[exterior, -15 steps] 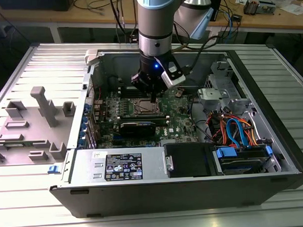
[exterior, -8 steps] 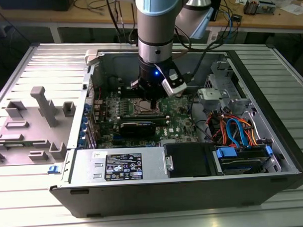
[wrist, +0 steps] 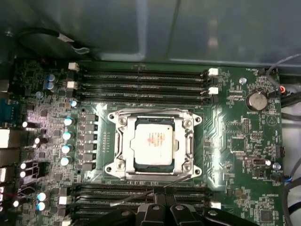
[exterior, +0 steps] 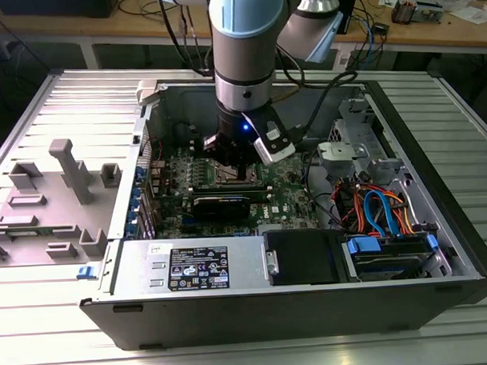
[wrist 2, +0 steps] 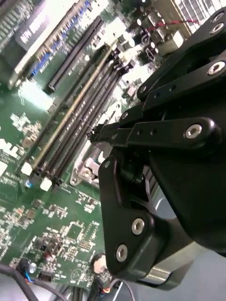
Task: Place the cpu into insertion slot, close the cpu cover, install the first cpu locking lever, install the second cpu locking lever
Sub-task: 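Install the second cpu locking lever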
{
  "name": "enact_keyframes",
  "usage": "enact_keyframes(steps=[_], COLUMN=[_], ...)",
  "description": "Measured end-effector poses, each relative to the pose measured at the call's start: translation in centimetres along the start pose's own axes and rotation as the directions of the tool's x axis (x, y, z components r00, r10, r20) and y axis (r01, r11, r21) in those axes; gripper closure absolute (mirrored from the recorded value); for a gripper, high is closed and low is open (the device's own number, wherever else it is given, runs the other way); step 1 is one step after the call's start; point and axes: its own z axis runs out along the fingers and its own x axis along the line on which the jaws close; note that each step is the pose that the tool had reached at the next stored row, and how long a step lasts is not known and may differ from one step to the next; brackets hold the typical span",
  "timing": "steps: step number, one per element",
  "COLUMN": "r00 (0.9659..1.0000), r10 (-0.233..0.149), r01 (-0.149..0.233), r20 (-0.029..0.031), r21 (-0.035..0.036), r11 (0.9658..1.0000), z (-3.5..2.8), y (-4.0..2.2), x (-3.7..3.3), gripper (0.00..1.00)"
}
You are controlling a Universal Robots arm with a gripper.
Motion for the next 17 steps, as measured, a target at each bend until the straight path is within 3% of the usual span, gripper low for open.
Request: enact_keyframes(steps=[2, 4, 17], r00=[1.0, 1.0, 1.0], r10=[0.0, 0.0, 0.0], r01=[0.0, 0.0, 0.0], r20=[0.0002, 0.0006, 0.0006], r21=[-0.0058, -0.0163, -0.018], r11=[1.0, 0.9999, 0.9998], z=[-0.02, -0.03, -0.03], y=[-0.13, -0.19, -0.19], x=[0.46, 1.14, 1.16], gripper=[0.89, 0.89, 0.89])
